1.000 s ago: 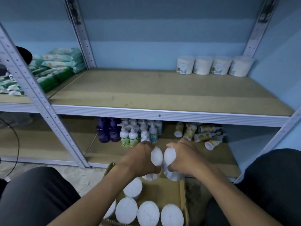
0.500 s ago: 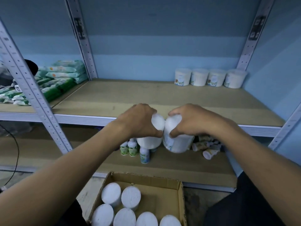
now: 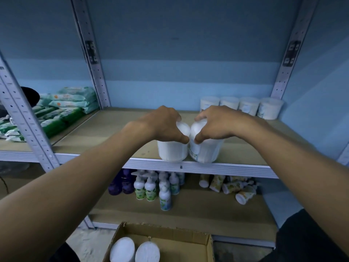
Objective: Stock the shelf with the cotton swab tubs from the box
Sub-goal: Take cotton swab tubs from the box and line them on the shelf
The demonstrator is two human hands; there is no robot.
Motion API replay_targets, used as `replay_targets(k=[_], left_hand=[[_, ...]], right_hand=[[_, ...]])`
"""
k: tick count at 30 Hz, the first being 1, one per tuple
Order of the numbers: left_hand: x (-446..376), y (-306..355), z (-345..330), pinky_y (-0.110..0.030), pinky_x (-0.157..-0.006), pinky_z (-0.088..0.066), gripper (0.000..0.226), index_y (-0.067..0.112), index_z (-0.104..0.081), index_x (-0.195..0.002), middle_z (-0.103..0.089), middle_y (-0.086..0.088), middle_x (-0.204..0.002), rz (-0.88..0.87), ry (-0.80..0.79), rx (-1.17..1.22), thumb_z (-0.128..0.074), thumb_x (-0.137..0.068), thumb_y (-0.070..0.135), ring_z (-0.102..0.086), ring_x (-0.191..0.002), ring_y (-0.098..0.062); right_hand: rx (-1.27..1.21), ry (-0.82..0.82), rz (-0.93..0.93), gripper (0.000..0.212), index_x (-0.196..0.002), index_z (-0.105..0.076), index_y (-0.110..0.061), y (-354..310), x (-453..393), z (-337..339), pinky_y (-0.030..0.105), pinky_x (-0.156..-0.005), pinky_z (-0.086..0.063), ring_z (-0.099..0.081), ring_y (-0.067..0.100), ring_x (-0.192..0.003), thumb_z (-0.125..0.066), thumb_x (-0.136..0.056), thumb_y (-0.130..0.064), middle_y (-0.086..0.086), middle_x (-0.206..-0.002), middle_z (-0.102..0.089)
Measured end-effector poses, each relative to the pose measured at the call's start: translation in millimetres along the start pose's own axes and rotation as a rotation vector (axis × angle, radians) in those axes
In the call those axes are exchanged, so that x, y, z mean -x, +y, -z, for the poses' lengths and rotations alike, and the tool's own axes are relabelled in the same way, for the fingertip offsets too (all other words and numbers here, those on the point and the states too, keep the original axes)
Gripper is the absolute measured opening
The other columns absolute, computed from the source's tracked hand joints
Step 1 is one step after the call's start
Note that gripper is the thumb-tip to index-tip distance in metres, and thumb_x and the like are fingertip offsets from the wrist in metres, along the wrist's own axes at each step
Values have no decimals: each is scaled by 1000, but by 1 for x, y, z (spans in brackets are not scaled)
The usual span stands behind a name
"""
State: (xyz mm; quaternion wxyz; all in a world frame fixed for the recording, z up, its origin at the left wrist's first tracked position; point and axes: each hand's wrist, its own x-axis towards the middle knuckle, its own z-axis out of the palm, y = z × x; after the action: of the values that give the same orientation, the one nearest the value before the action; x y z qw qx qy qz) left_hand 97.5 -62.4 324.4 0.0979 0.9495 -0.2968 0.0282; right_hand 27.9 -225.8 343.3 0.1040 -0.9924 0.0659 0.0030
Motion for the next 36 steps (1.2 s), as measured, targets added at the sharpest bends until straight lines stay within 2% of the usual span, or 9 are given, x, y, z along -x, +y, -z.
replay_targets(k=[3,9,13,16,20,25,36], left_hand=[[-12,-2,-5,-39,-93,-53,73,23,-61,-130,-64,2,-127,0,-17,-7,-74,-67,58,-60,-114,-20],[-29,-5,-19,-39,-97,-50,74,23,-59,-133,-61,2,-133,-9,-58,-41,-72,-69,59,-56,-119,-21],[-34,-9,-22,-34,-98,-46,74,28,-54,-137,-56,4,-138,-7,-62,-24,-72,-72,60,-52,-125,-19],[-32,-9,-18,-30,-92,-42,81,31,-54,-137,-54,5,-137,-21,-48,-31,-79,-66,62,-50,-126,-18],[-25,-10,-19,-24,-84,-37,71,34,-59,-130,-56,8,-135,-47,-17,-59,-84,-66,51,-51,-123,-14],[-21,-12,-25,-20,-80,-34,63,34,-62,-128,-59,10,-133,-23,19,-23,-86,-70,40,-55,-120,-13],[-39,-20,-33,-33,-97,-47,62,30,-65,-128,-59,7,-134,-6,51,-21,-85,-70,42,-56,-121,-19]], right_hand=[[7,-11,-12,64,-126,-63,-26,2,-11,-4,41,-96,-52,-59,24,-117,-81,-69,-48,0,-132,-60],[0,-36,-15,63,-131,-60,-22,9,-27,-17,39,-97,-51,-57,24,-118,-78,-74,-45,1,-134,-59],[-80,-5,-20,72,-138,-55,-28,17,-35,-25,33,-92,-50,-56,21,-118,-79,-73,-48,-1,-138,-55],[-88,33,3,76,-133,-57,-31,20,-33,-25,33,-90,-49,-54,19,-116,-86,-65,-49,0,-136,-54],[-8,79,49,70,-127,-59,-35,26,-23,-36,32,-81,-44,-51,21,-116,-90,-64,-35,0,-128,-51],[2,179,56,63,-126,-58,-36,30,-22,-54,38,-87,-47,-51,31,-118,-86,-71,-21,4,-126,-55],[82,248,75,56,-130,-59,-30,23,-41,-59,35,-79,-44,-57,37,-114,-78,-79,-14,12,-125,-56]])
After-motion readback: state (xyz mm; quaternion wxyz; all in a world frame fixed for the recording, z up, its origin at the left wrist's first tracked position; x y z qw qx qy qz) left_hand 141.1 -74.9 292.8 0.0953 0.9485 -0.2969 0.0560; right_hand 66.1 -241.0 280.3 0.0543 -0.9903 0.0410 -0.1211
